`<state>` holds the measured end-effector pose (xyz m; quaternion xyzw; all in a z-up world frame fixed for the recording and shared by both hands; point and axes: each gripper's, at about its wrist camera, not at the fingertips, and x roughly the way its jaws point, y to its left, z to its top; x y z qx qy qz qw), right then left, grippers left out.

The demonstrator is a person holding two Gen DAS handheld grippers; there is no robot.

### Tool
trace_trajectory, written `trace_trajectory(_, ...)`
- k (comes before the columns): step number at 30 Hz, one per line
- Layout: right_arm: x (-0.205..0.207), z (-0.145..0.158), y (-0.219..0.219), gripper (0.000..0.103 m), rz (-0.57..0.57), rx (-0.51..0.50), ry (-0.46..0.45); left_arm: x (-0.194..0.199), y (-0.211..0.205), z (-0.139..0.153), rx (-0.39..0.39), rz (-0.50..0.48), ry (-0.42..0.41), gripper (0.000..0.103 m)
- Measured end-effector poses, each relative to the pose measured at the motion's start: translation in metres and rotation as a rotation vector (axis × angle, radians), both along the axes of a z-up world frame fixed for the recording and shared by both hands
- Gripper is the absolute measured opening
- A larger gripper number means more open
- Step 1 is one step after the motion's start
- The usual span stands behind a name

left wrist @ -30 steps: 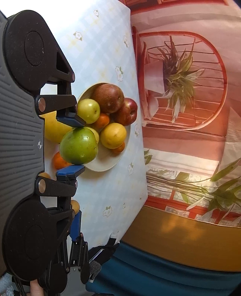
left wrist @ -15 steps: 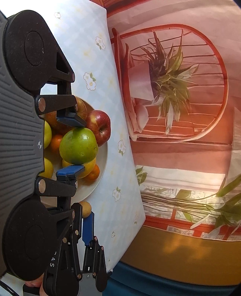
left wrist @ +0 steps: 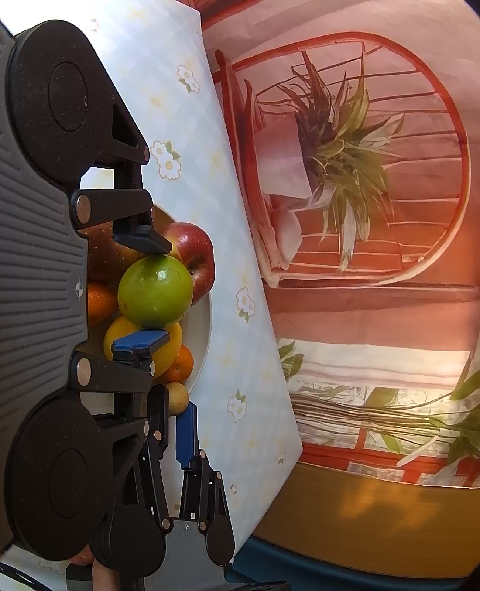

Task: Organize fruits
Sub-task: 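Lower the green apple onto the plate with the left gripper while the right gripper sets the kiwi there, then bring both grippers to the large yellow pomelo and grip it from both sides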

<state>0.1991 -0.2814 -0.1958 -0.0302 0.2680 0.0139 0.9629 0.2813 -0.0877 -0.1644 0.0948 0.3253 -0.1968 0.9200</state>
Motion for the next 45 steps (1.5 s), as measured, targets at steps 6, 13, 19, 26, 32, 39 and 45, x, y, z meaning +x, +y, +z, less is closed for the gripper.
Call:
trace_trajectory(6, 0.0, 0.0, 0.001, 0.03, -0.006, 0.001, 0.006, 0.0, -0.001, -0.001, 0.006, 0.003, 0.004, 0.048)
trace_trajectory(13, -0.014, 0.006, -0.002, 0.03, -0.04, 0.031, 0.009, -0.005, 0.003, 0.004, 0.0, 0.011, -0.015, 0.048)
trace_trajectory(19, -0.032, 0.011, 0.002, 0.03, -0.057, 0.059, 0.004, -0.018, 0.013, 0.015, -0.027, 0.028, -0.031, 0.048)
trace_trajectory(26, -0.055, 0.017, 0.016, 0.03, -0.074, 0.117, -0.015, -0.04, 0.036, 0.021, -0.064, 0.054, -0.021, 0.048)
trace_trajectory(32, -0.07, 0.022, 0.034, 0.03, -0.065, 0.134, -0.017, -0.057, 0.061, 0.015, -0.098, 0.085, 0.009, 0.048)
trace_trajectory(39, -0.083, 0.026, 0.054, 0.03, -0.05, 0.152, -0.012, -0.073, 0.075, 0.0, -0.105, 0.078, 0.047, 0.048)
trace_trajectory(45, -0.086, 0.029, 0.067, 0.03, -0.033, 0.127, 0.009, -0.084, 0.081, -0.008, -0.138, 0.066, 0.067, 0.048)
